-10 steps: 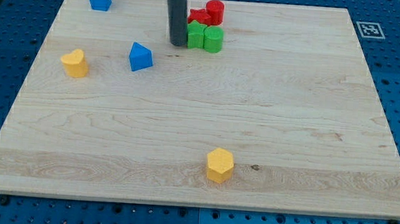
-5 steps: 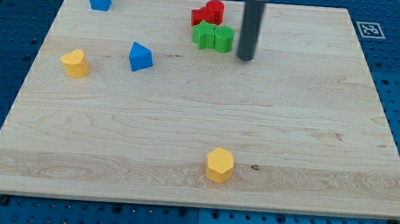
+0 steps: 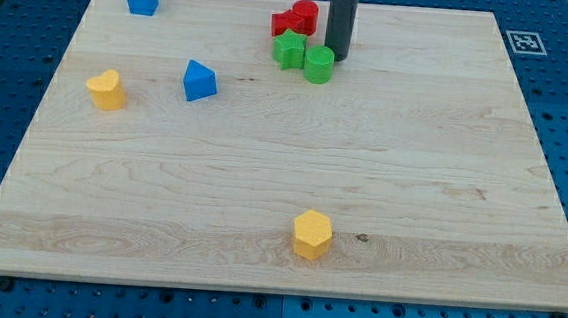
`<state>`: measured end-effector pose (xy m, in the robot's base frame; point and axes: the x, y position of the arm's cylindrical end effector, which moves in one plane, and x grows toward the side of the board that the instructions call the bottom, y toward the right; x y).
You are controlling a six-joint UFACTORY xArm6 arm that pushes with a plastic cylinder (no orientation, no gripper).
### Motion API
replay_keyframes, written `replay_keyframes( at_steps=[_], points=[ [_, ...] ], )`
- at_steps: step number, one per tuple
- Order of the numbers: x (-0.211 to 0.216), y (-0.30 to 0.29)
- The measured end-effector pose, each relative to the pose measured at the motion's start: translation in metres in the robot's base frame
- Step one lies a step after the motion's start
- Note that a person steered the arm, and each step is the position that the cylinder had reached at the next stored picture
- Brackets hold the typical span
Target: Arrange the group of blocks in a line
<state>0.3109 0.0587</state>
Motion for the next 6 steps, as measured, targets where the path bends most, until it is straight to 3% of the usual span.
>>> replay_keyframes(
  at_steps=[1, 4, 5, 6],
  points=[
    [0.036, -0.003],
    [0.075, -0.002],
    [0.084, -0.018],
    [0.06, -0.019]
  ],
)
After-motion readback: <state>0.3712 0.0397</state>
